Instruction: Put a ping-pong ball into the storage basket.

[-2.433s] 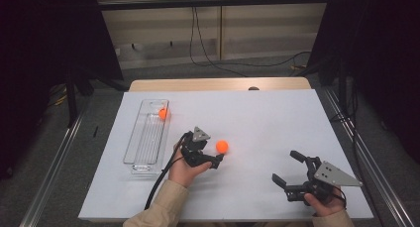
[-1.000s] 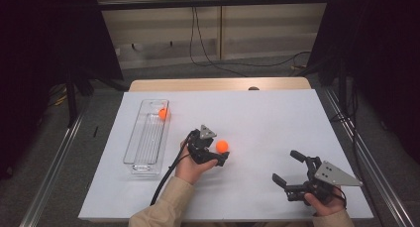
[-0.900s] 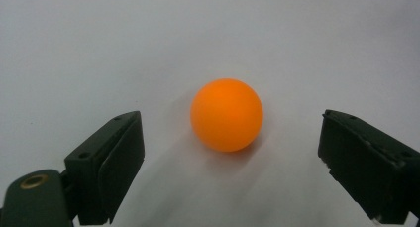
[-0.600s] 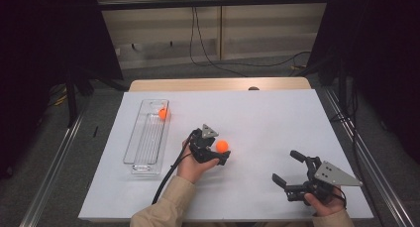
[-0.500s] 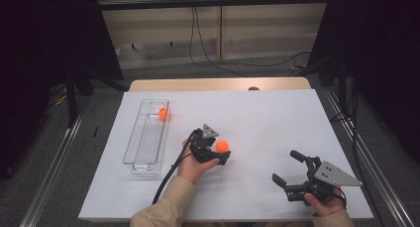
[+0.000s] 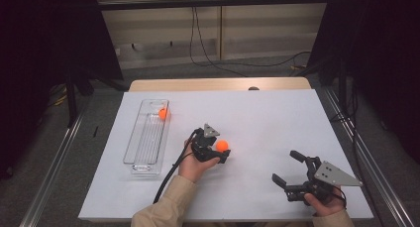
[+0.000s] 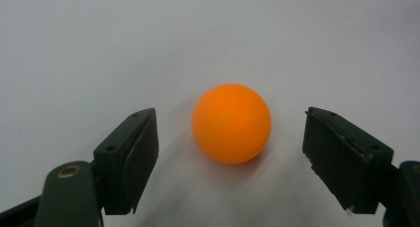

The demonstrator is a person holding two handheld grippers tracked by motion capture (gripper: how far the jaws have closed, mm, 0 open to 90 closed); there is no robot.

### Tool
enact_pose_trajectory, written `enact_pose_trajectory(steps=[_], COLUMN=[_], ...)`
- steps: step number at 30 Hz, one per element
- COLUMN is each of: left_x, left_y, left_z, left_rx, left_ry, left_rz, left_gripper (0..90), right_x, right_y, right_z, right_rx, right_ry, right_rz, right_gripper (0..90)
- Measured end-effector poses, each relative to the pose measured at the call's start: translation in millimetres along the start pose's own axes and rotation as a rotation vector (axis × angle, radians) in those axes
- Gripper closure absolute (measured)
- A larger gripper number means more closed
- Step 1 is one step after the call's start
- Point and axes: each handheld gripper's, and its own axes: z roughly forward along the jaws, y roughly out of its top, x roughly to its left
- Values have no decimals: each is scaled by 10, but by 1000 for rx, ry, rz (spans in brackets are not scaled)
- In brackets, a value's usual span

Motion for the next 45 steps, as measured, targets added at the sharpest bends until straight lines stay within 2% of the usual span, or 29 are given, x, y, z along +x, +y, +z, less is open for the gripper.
enact_pose_trajectory(steps=[15, 24, 35, 45], left_x=[23, 31, 15, 19], left_y=[1, 11, 28, 24], left_z=[55, 58, 105, 115], left_rx=[5, -2, 20, 21], left_ry=[-5, -8, -21, -24], left_rz=[2, 0, 8, -1], left_gripper=[352, 386, 423, 445], right_x=[-1, -1, -2, -2], right_y=[0, 0, 1, 1], right_z=[0, 1, 0, 0], right_rx=[-1, -1, -2, -2], right_ry=[1, 1, 2, 2], right_rz=[1, 0, 1, 1], right_gripper=[17, 17, 17, 17])
